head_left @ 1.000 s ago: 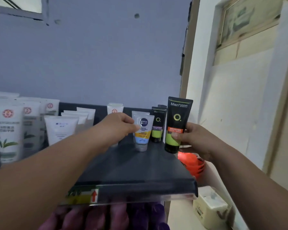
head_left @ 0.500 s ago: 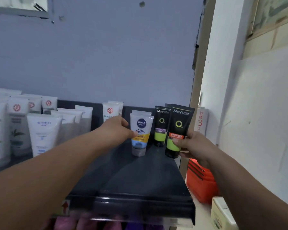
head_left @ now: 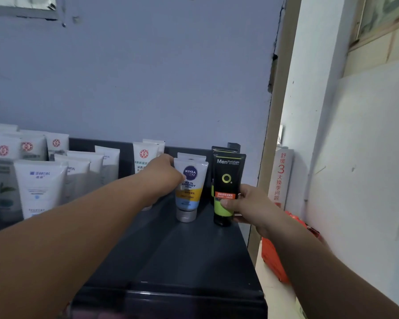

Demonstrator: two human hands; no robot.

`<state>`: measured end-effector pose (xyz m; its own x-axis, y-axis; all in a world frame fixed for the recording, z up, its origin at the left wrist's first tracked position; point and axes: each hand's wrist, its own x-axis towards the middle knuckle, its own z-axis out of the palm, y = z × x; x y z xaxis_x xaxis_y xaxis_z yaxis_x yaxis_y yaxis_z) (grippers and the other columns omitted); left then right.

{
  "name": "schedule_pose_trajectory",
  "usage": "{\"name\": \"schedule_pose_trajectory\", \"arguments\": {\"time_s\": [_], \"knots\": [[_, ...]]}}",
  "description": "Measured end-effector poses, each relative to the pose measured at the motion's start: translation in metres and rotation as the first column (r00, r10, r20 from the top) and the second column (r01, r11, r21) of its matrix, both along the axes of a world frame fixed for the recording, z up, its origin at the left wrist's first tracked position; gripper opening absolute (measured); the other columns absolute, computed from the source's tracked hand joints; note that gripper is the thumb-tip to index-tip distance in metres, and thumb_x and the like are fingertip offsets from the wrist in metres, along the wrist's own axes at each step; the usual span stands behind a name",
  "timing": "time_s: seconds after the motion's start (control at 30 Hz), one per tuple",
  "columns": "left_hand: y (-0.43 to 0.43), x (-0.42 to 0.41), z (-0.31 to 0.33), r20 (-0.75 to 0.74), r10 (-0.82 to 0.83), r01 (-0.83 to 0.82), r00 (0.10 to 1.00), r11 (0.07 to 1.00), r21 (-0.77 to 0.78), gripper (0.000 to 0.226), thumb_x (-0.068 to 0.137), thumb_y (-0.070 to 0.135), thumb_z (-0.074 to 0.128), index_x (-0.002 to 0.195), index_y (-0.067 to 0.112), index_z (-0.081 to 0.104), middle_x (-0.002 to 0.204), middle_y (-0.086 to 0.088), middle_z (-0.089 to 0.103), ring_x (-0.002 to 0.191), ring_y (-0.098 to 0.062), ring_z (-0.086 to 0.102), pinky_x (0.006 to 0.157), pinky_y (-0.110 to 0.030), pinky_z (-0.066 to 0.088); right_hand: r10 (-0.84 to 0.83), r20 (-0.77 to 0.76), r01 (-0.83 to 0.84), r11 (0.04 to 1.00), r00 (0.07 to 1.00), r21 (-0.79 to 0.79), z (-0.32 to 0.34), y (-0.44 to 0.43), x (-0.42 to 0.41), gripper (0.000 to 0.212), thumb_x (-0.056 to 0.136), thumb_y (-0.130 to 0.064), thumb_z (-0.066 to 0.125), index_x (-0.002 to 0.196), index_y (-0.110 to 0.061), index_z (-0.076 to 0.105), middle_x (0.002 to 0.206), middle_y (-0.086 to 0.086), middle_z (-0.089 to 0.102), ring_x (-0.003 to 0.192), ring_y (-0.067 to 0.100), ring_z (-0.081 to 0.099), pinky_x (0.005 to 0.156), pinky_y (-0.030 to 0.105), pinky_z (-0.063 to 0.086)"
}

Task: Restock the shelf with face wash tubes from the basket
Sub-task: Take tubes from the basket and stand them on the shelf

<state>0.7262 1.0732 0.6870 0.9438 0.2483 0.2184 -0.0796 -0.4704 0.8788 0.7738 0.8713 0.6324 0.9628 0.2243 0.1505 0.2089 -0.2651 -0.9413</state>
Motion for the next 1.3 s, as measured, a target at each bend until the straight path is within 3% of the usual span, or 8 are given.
{"name": "schedule_pose_trajectory", "arguments": {"time_s": [0.1,0.33,0.57,0.77,1.0,1.1,1.17,1.3], "knots": [[-0.001,0.006,-0.002,0.021,0.006,-0.005,1.0,0.999,-0.038,0.022,0.086,0.005,0.058,0.098,0.022,0.053,0.09,-0.003,0.063,0.079,-0.015,0.056,0.064,-0.027,0.046,0.028,-0.008,-0.028,0.999,1.0,0.015,-0.004,0.0,0.003,0.026,0.089,-0.01,0.066,0.113,-0.018,0.059,0.095,-0.002,0.068,0.085,0.011,0.065,0.063,0.019,0.054],[0.005,0.009,-0.003,-0.007,0.043,-0.044,0.999,0.988,-0.149,0.013,0.094,0.012,0.054,0.082,0.009,0.056,0.083,-0.01,0.059,0.068,-0.019,0.053,0.053,-0.025,0.044,0.085,-0.03,-0.086,0.996,0.996,-0.024,-0.005,-0.004,0.008,0.034,0.085,-0.005,0.069,0.114,-0.019,0.06,0.104,0.003,0.07,0.098,0.019,0.067,0.079,0.029,0.055],[0.021,0.003,0.001,-0.048,0.021,-0.029,0.999,0.985,-0.171,0.014,0.095,0.01,0.051,0.102,0.009,0.063,0.103,-0.013,0.067,0.09,-0.026,0.062,0.072,-0.036,0.055,0.068,-0.008,-0.068,0.998,0.998,0.015,0.001,-0.001,0.014,0.03,0.087,-0.012,0.069,0.115,-0.02,0.06,0.107,0.003,0.07,0.097,0.02,0.068,0.068,0.028,0.054],[0.032,-0.006,0.003,-0.084,-0.016,-0.002,0.996,0.977,-0.213,0.013,0.097,0.008,0.049,0.096,0.011,0.061,0.101,-0.013,0.066,0.08,-0.022,0.061,0.06,-0.03,0.05,0.107,-0.03,-0.107,0.994,0.994,-0.015,0.001,0.009,0.014,0.031,0.088,-0.011,0.068,0.116,-0.021,0.06,0.108,0.001,0.07,0.096,0.017,0.067,0.07,0.027,0.054],[0.028,-0.005,0.002,-0.089,-0.048,0.025,0.995,0.969,-0.246,0.017,0.095,0.006,0.05,0.081,0.012,0.057,0.096,-0.015,0.066,0.085,-0.026,0.063,0.083,-0.04,0.056,0.158,-0.042,-0.161,0.986,0.986,-0.055,0.003,-0.008,0.009,0.03,0.087,-0.011,0.069,0.114,-0.024,0.063,0.108,-0.002,0.072,0.102,0.019,0.068,0.084,0.035,0.057],[0.026,-0.011,0.008,-0.038,0.11,-0.103,0.993,0.982,0.157,0.007,0.09,0.016,0.057,0.096,0.012,0.057,0.102,-0.014,0.062,0.091,-0.029,0.062,0.085,-0.041,0.055,0.155,-0.04,-0.157,0.986,0.987,-0.054,0.004,-0.014,0.008,0.031,0.087,-0.008,0.069,0.114,-0.022,0.064,0.107,-0.002,0.072,0.102,0.019,0.069,0.087,0.037,0.056],[0.024,-0.017,0.016,0.099,0.211,-0.232,0.973,0.839,0.492,0.027,0.089,0.024,0.056,0.113,0.013,0.053,0.108,-0.008,0.06,0.096,-0.028,0.06,0.085,-0.037,0.051,0.152,-0.031,-0.154,0.986,0.988,-0.062,0.005,-0.017,0.008,0.031,0.087,-0.009,0.069,0.114,-0.023,0.063,0.107,-0.002,0.073,0.101,0.018,0.069,0.083,0.034,0.056],[0.015,-0.024,0.041,0.425,0.149,-0.415,0.893,0.642,0.645,0.032,0.092,0.025,0.052,0.123,0.017,0.051,0.116,-0.005,0.057,0.108,-0.027,0.052,0.083,-0.035,0.041,0.112,-0.023,-0.113,0.991,0.993,-0.066,0.005,-0.019,0.01,0.031,0.086,-0.011,0.071,0.113,-0.024,0.063,0.108,-0.001,0.072,0.101,0.019,0.069,0.087,0.037,0.056]]}}
